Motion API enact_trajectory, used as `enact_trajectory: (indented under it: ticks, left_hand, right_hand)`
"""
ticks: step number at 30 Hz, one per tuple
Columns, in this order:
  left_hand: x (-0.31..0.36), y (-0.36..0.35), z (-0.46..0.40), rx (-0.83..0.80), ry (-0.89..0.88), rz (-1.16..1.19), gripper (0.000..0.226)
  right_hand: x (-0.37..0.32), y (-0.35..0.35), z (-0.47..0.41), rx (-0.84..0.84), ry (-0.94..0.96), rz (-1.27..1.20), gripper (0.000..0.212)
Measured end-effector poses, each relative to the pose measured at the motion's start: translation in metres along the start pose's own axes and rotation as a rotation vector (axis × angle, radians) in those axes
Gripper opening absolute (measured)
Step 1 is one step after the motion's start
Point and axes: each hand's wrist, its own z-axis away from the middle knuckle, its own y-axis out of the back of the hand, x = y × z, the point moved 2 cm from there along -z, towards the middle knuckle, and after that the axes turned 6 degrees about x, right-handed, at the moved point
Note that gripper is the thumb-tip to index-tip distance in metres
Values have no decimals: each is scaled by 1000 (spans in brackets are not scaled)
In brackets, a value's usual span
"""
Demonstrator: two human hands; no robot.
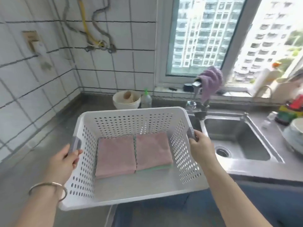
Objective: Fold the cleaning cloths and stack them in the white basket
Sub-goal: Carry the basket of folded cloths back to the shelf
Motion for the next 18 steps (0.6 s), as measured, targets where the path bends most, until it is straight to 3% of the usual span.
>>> enact_trajectory:
  ticks: [10,18]
  left_hand:
    - [80,-231,101,-643,-309,-144,17]
    - [139,-420,266,-952,-427,-113,34]
  right_hand:
    - [144,207,63,526,-402,26,20]
    - [260,387,87,825,-603,92,21]
